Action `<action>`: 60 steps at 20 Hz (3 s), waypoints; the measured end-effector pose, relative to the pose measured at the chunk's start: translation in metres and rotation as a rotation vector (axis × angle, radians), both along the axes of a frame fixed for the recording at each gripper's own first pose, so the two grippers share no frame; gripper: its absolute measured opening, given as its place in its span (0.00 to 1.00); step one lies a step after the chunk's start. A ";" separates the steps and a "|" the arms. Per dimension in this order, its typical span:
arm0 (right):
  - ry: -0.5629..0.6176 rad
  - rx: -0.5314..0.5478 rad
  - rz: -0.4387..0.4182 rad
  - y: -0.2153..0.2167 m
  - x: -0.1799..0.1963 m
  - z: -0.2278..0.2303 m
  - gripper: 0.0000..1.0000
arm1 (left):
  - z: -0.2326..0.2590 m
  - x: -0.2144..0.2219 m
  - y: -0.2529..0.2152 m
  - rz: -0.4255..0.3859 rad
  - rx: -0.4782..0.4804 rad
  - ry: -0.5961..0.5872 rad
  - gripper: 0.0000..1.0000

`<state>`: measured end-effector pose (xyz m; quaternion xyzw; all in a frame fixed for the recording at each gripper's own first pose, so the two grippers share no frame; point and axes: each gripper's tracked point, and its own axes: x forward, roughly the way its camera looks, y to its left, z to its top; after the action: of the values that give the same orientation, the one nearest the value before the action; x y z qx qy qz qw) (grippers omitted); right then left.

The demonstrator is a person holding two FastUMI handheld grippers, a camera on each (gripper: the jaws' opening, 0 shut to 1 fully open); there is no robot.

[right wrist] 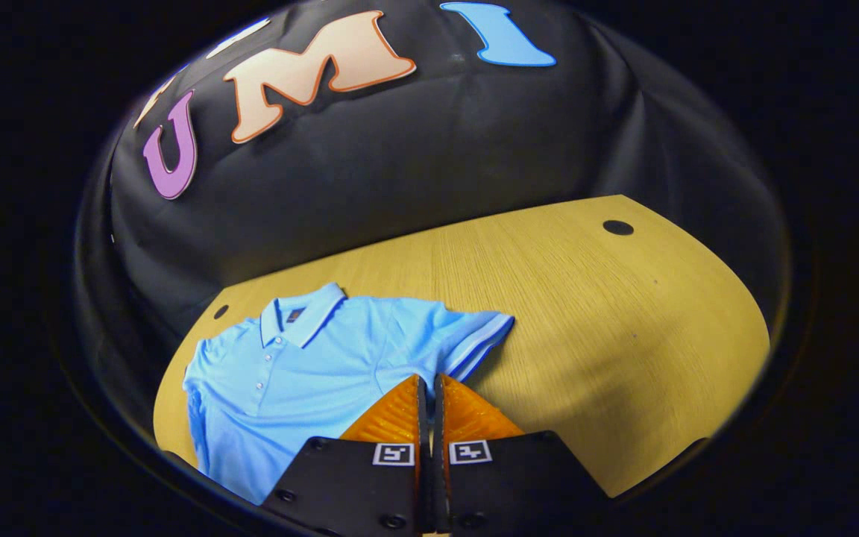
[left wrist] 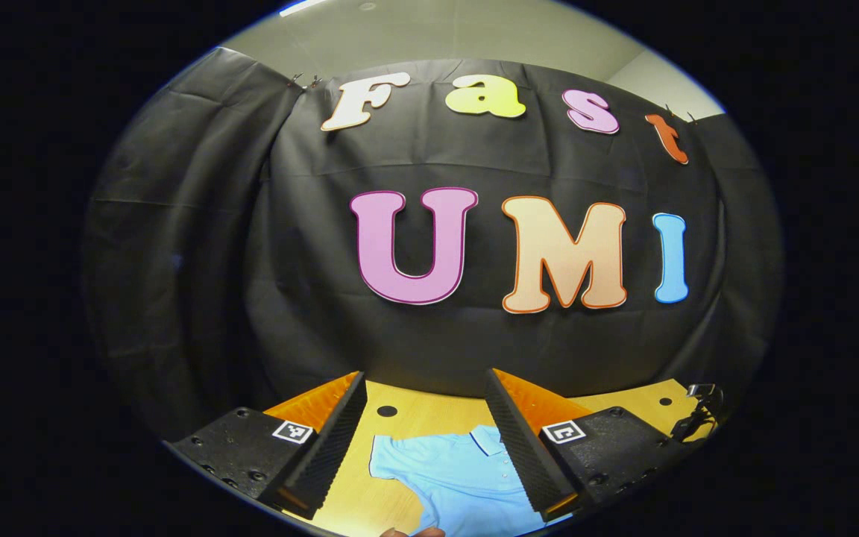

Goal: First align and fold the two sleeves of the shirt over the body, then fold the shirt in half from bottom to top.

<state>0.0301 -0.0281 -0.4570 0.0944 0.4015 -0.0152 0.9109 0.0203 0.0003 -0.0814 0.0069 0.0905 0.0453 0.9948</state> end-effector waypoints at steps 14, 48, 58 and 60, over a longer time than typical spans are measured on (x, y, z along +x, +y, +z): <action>-0.043 0.029 0.301 0.205 0.021 0.010 0.02 | -0.069 -0.006 0.083 0.005 -0.026 0.135 0.95; -0.049 -0.183 0.105 0.078 -0.038 0.086 1.00 | -0.372 0.060 0.095 0.074 -0.071 0.652 0.83; -0.075 -0.193 0.119 0.070 -0.039 0.099 1.00 | -0.361 0.067 0.070 0.014 -0.100 0.642 0.00; -0.074 -0.192 0.130 0.069 -0.043 0.099 1.00 | -0.339 0.078 0.057 -0.007 -0.122 0.571 0.00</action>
<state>-0.0127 0.0407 -0.3581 -0.0191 0.3695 0.0091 0.9290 0.0980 0.0575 -0.4208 -0.0402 0.3693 0.0326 0.9279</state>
